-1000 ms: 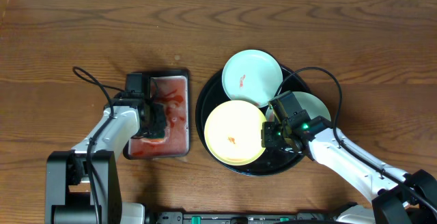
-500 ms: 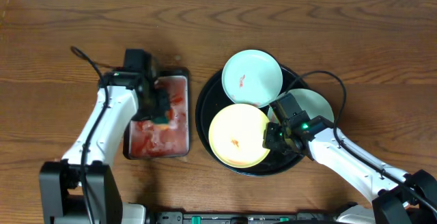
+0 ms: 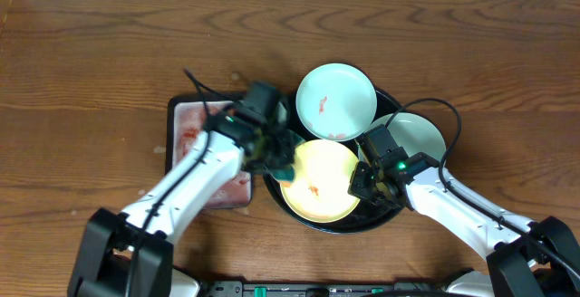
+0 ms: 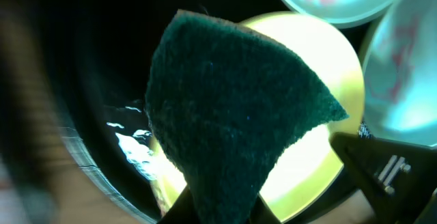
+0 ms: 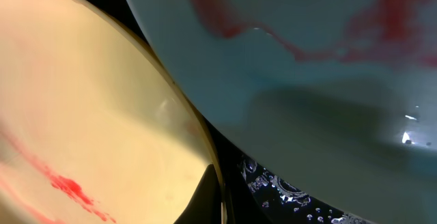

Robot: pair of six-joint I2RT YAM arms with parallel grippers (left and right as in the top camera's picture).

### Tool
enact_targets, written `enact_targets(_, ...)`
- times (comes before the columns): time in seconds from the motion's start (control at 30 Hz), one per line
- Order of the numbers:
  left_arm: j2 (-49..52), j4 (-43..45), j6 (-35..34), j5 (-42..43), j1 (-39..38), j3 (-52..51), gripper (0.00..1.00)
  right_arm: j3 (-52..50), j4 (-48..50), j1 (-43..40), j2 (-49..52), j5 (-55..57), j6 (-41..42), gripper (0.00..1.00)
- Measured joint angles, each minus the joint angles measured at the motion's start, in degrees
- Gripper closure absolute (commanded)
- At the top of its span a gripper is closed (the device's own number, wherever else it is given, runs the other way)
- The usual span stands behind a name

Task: Clean dirty plates on tray and stack at the side
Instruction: 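Scrub the yellow plate with the sponge while right gripper holds it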

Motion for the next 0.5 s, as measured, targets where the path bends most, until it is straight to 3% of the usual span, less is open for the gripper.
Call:
enact_targets(0.27,0.2,26.6,-9.3,1.7,-7.6,-12.7,0.92,0.0,0.1,0.0,0.0,0.1,0.2,0.99)
enact_targets(0.5,4.2,27.8,-10.9,-0.9,-11.5,-13.6,0.93,0.0,0.1,0.0,0.0,0.0,0.2,0.99)
